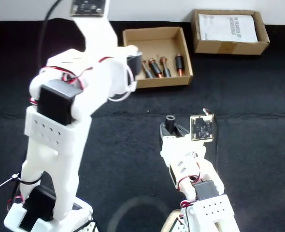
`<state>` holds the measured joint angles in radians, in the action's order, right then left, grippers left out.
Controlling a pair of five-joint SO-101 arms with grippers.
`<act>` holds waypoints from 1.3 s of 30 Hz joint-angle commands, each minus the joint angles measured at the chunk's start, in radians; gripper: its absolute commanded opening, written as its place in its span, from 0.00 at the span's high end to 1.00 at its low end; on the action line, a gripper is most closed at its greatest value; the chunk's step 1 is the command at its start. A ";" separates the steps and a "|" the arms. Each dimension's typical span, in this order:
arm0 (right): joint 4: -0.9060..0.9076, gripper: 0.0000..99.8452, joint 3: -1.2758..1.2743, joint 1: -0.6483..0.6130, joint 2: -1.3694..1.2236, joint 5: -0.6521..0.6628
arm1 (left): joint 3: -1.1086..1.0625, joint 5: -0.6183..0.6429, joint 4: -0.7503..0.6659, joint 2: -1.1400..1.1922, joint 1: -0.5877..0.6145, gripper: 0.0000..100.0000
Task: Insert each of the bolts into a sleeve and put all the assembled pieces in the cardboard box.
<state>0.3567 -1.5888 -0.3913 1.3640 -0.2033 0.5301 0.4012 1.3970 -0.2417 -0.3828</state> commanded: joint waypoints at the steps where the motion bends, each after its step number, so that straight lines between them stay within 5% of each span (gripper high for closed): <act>1: -0.016 0.99 0.005 -0.076 0.013 -0.008 | -0.002 0.005 -0.089 -0.030 -0.068 0.99; 18: -0.022 0.99 0.041 -0.153 0.015 -0.003 | 0.001 0.055 -0.241 0.269 -0.136 0.99; 39: -0.059 0.99 0.156 -0.085 0.007 -0.005 | -0.004 0.138 -0.198 0.285 -0.189 0.99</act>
<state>0.3414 -1.4922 -0.4956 1.3640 -0.2033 0.5194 0.5347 1.1976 0.0483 -0.5608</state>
